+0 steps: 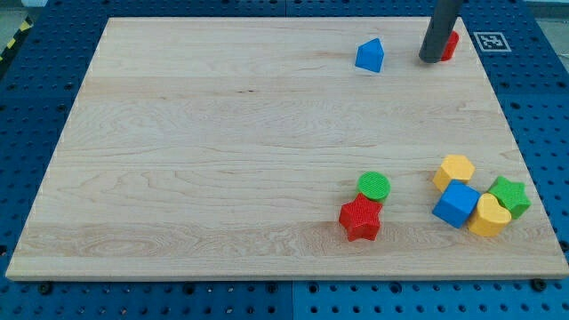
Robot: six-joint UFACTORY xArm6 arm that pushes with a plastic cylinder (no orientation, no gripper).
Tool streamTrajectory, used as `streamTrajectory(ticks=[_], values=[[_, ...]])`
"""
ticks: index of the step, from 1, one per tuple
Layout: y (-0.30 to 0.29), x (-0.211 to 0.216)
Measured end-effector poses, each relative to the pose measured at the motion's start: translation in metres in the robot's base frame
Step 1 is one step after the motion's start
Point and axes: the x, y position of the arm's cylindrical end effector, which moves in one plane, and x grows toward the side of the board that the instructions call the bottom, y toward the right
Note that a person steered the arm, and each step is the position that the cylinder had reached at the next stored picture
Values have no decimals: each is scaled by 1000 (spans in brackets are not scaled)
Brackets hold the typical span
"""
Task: Place the red circle at the top right corner of the board
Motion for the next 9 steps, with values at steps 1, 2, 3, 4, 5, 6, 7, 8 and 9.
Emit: streamTrajectory(ticks=[1, 2, 3, 4, 5, 6, 7, 8, 9], values=[[8, 10], [22, 19], [24, 19], [24, 19], [24, 10], [24, -7], [24, -16], [27, -16], [30, -25]])
